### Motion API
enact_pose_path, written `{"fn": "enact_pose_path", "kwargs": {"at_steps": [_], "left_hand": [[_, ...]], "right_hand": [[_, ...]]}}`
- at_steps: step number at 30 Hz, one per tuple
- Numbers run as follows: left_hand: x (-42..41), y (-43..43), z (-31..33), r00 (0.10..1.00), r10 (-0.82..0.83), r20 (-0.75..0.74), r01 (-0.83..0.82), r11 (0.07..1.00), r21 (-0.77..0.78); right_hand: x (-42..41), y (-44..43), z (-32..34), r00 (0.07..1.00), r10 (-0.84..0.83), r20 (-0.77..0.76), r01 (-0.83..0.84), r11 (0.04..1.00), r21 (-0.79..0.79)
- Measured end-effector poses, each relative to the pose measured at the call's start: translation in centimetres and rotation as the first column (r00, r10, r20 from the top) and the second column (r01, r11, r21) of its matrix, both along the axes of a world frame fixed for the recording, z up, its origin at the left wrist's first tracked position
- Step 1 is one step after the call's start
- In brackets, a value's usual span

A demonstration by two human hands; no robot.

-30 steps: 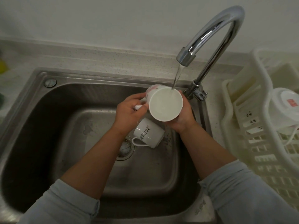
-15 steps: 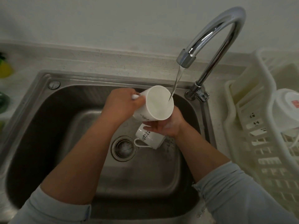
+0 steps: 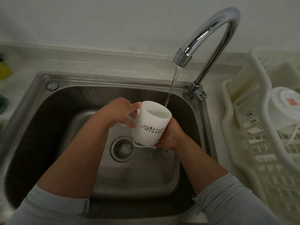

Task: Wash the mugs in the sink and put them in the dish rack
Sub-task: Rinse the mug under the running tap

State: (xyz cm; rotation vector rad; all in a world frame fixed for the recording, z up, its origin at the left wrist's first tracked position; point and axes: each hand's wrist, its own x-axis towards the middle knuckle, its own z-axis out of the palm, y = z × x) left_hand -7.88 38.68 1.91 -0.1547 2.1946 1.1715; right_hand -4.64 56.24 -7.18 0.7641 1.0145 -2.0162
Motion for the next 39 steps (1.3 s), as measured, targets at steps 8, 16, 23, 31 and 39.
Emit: {"fn": "enact_pose_path", "kwargs": {"at_steps": [8, 16, 23, 31, 39], "left_hand": [[0.7, 1.4, -2.7, 0.977, 0.061, 0.202, -0.108, 0.966, 0.234], [1.8, 3.7, -5.5, 0.939, 0.076, 0.337, -0.215, 0.893, 0.397], [2.5, 4.4, -7.0, 0.931, 0.136, 0.34, -0.311, 0.785, 0.536], [1.1, 3.6, -6.1, 0.984, 0.166, 0.062, -0.173, 0.818, 0.548], [-0.3, 2.6, -3.6, 0.991, -0.119, 0.053, 0.083, 0.891, 0.447]], "right_hand": [[1.5, 2.8, 0.8, 0.998, -0.056, -0.018, 0.059, 0.962, 0.267], [2.0, 5.1, 3.5, 0.998, -0.005, -0.06, 0.039, 0.816, 0.577], [1.4, 4.9, 4.6, 0.982, 0.033, -0.184, 0.098, 0.747, 0.657], [0.2, 3.4, 5.0, 0.917, -0.098, -0.386, 0.313, 0.778, 0.545], [-2.3, 3.6, 6.0, 0.857, -0.125, -0.5, 0.421, 0.728, 0.54]]}}
